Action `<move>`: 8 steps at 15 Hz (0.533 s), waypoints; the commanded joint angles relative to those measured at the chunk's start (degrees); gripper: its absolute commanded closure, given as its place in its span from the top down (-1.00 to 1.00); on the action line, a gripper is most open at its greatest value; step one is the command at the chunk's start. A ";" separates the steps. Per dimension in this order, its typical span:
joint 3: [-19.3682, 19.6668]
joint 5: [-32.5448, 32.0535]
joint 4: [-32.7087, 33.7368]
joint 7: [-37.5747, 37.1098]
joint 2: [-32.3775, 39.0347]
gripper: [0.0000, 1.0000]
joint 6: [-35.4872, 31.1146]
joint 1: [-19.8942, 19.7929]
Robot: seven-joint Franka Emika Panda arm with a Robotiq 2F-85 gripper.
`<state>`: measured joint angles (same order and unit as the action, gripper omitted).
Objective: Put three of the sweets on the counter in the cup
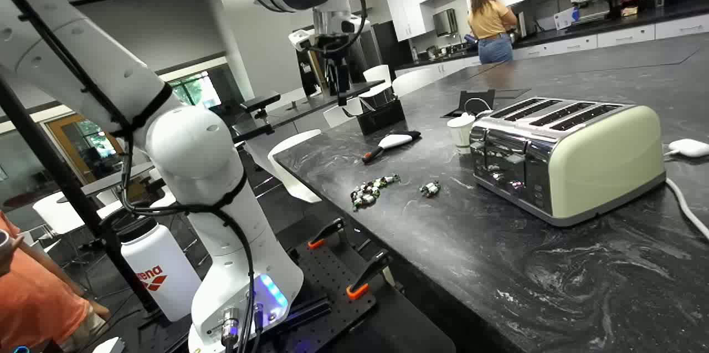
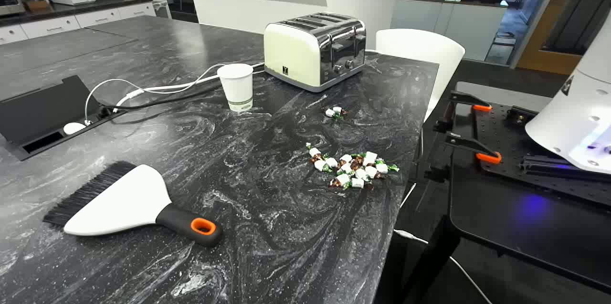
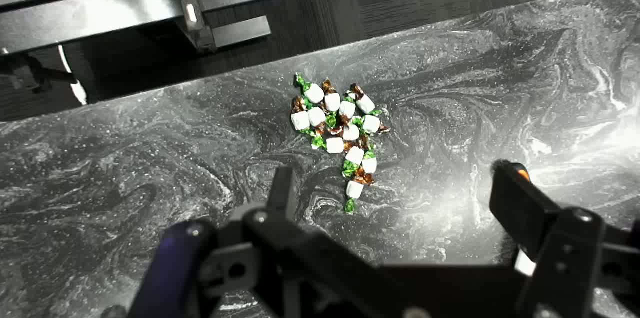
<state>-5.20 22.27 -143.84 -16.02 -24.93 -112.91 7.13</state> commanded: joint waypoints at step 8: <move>-2.35 -4.19 -0.84 -4.65 4.07 1.00 -5.96 -3.26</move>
<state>-5.69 20.88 -143.93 -17.22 -24.40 -113.73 6.35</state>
